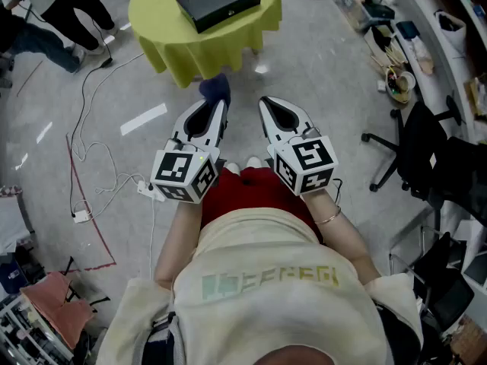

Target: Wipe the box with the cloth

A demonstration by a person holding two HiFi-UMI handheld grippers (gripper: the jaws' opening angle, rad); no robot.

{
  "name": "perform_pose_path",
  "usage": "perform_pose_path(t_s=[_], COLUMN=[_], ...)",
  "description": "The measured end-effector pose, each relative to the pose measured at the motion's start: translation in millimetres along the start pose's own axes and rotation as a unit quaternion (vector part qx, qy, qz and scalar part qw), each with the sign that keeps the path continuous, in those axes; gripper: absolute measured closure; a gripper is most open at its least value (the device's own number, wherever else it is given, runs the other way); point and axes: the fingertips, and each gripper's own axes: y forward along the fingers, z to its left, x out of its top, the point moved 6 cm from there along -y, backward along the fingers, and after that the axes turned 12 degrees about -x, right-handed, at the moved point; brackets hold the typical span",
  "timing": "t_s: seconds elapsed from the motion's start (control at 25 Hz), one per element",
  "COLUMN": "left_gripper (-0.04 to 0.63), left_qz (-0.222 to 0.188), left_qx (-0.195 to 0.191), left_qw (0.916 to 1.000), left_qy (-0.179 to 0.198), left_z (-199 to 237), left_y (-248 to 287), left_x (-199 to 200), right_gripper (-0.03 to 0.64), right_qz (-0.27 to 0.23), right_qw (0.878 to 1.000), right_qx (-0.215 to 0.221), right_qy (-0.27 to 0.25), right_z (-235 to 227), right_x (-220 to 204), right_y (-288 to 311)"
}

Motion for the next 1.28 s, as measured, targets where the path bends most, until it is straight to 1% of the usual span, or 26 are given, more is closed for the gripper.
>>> perform_pose_path(t_s=[0.2,0.32,0.56,0.84,1.08,1.28], left_gripper=[0.532,0.532,0.532,0.532,0.532,0.532], left_qz=[-0.001,0.003,-0.004,-0.022,-0.024,-0.023], left_qx=[0.003,0.001,0.003,0.005,0.020,0.020], left_qw=[1.0000,0.9999,1.0000,0.9997,0.9995,0.9995], left_qy=[-0.005,-0.011,-0.009,0.011,0.010,0.004], left_z=[0.7,-1.3,-1.6,-1.8,20.3,58.8], left_y=[0.3,2.5,9.6,22.5,41.1,65.9], left_x=[-1.9,-4.6,1.1,22.7,36.7,47.2], right_gripper=[0.580,0.580,0.578,0.578,0.578,0.578], right_qz=[0.006,0.013,-0.005,-0.013,-0.016,-0.008], right_qw=[1.000,1.000,1.000,1.000,0.999,0.999], right_qx=[0.004,0.016,0.026,0.021,0.030,0.030], right_qy=[0.001,0.009,0.015,0.010,0.016,0.018], right_z=[-0.1,-2.3,-13.3,-36.6,-46.4,-53.0], right_x=[-2.5,-6.9,-2.1,9.0,23.0,35.2], right_y=[1.3,-0.1,-1.1,3.0,25.4,67.0])
